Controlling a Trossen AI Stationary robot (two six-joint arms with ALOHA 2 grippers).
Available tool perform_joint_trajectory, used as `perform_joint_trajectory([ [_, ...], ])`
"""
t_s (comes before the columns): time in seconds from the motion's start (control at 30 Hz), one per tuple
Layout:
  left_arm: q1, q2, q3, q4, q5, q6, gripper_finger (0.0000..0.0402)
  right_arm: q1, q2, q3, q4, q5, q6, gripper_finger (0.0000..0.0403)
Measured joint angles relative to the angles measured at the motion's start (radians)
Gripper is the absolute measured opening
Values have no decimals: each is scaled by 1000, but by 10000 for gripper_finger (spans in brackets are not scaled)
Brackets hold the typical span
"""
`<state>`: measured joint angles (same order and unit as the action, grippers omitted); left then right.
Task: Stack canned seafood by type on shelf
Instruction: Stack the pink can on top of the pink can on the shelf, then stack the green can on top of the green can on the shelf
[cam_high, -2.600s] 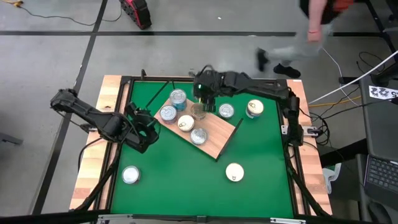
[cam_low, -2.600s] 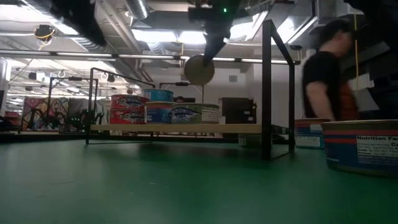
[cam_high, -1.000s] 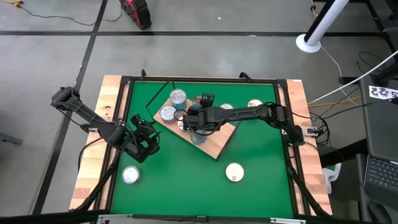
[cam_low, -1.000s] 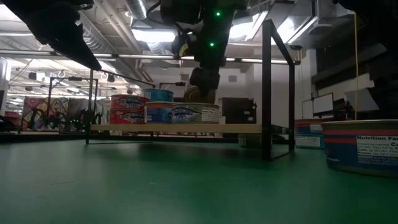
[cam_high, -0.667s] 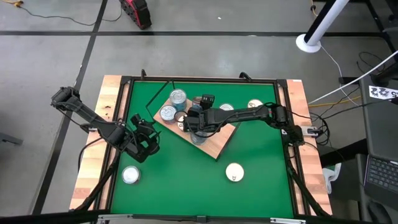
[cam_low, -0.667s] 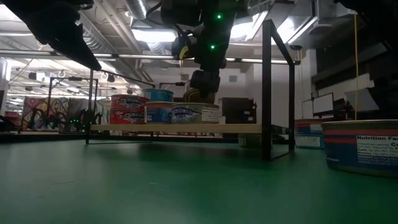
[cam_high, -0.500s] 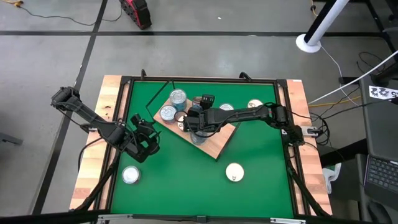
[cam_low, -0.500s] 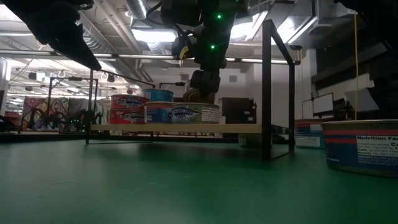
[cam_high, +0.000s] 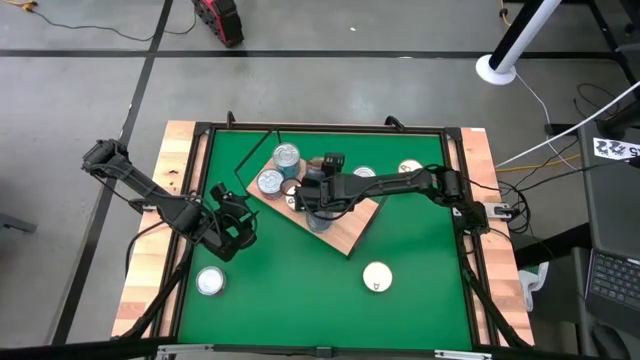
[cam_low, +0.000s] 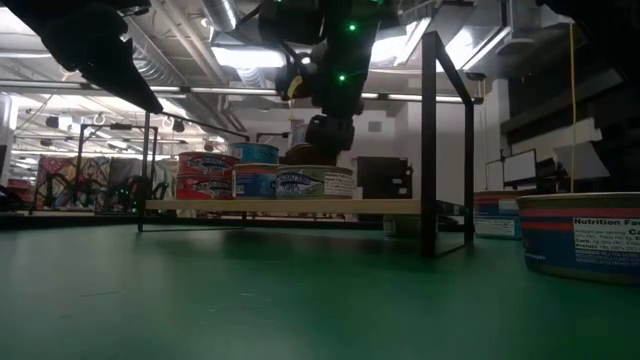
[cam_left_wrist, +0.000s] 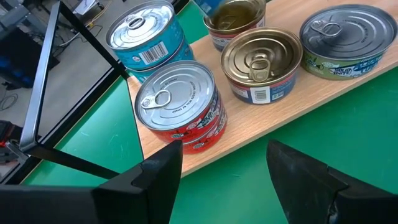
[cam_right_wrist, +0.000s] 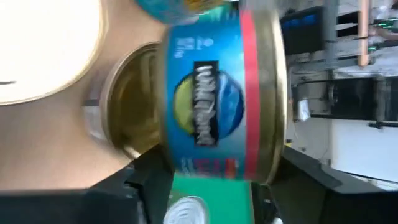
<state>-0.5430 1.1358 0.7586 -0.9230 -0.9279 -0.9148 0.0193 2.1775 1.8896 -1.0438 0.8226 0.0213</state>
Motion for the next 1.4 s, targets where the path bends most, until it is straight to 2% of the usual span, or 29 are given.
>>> perform_joint_trajectory([
  [0.17, 0, 0, 0, 0, 0, 0, 227, 0, 2, -2, 5, -51, 0, 270],
  [0.33, 0, 0, 0, 0, 0, -1, 227, 0, 2, -1, -5, -118, -13, 291],
  [0.77, 0, 0, 0, 0, 0, -1, 227, 0, 2, 2, -94, -101, -56, 293],
  [1.03, 0, 0, 0, 0, 0, -6, 227, 0, 2, 75, -144, -101, -56, 293],
  [1.4, 0, 0, 0, 1, 0, -8, 227, 1, -3, 89, -251, -109, -53, 293],
])
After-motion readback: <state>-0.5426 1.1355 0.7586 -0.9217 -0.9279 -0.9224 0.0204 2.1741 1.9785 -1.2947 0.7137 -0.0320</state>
